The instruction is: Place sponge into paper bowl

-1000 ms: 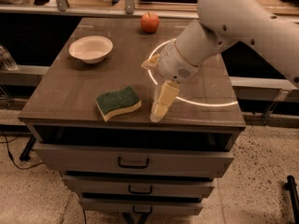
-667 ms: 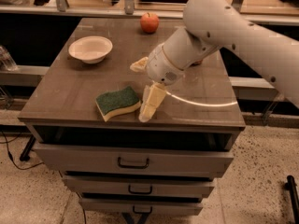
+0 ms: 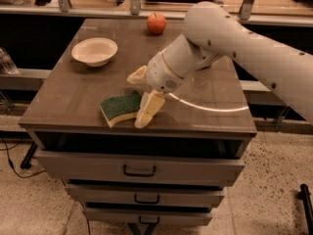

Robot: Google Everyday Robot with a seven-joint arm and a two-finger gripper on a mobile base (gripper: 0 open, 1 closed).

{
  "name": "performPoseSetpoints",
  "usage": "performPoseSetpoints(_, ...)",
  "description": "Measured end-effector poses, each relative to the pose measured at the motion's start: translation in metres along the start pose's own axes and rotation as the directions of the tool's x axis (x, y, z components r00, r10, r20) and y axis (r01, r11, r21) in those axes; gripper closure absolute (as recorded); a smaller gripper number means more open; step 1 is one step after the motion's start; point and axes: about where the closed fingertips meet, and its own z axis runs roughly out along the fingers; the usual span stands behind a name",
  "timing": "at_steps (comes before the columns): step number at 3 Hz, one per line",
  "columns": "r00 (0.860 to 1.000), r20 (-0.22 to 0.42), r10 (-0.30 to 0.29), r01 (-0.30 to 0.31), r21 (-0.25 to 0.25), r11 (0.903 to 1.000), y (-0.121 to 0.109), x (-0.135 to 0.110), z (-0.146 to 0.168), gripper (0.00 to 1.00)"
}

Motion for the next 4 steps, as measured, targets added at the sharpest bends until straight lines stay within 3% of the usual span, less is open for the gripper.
performPoseSetpoints(2, 1.000, 0.016, 0.014, -0.015, 0.017, 0.9997, 0.003, -0.012, -0.009, 0.65)
performPoseSetpoints(3, 0.999, 0.007, 0.045, -0.045, 0.088, 0.9951, 0.006, -0.024, -0.047, 0.88)
performPoseSetpoints(4, 0.999, 0.005, 0.041, -0.041, 0.087, 0.9954, 0.007, -0.026, -0.047, 1.00)
